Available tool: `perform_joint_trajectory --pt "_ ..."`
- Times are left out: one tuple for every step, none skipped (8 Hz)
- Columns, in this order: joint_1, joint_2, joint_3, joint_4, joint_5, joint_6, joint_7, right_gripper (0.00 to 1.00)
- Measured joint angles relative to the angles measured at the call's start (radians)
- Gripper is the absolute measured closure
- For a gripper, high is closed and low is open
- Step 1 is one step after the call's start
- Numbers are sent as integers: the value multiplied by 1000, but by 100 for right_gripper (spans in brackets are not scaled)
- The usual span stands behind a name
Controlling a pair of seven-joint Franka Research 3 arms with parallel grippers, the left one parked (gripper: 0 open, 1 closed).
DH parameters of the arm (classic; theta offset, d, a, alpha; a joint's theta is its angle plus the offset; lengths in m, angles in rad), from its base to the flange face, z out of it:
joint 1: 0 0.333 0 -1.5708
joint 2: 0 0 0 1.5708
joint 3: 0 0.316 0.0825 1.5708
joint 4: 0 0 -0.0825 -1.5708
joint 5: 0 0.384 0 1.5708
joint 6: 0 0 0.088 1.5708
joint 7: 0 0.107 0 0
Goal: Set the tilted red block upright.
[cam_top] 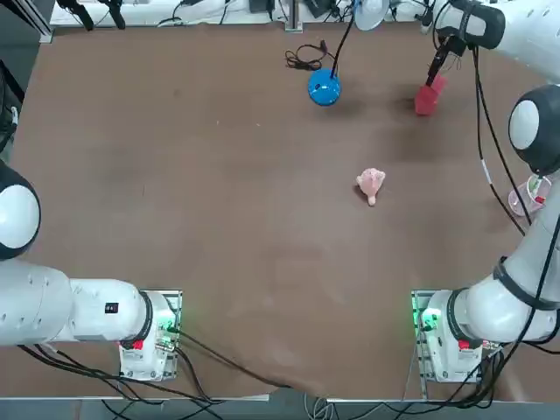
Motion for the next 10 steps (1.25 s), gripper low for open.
perform_joint_trajectory --pt "-1 0 -1 -2 0 0 1 1" --pt "-2 0 -2 -5 0 2 2 1" --pt "-3 0 -2 -13 0 12 2 1" --pt "-3 0 -2 -23 0 29 2 1" --pt "-3 0 -2 -32 0 41 3 1" --pt "-3 1 -2 -36 0 46 3 1" --pt "-3 1 -2 -37 0 48 3 1" --pt "-3 4 -2 -39 0 52 3 1" --pt "-3 7 -2 -43 0 58 3 1" --pt "-4 12 -2 -46 0 62 3 1"
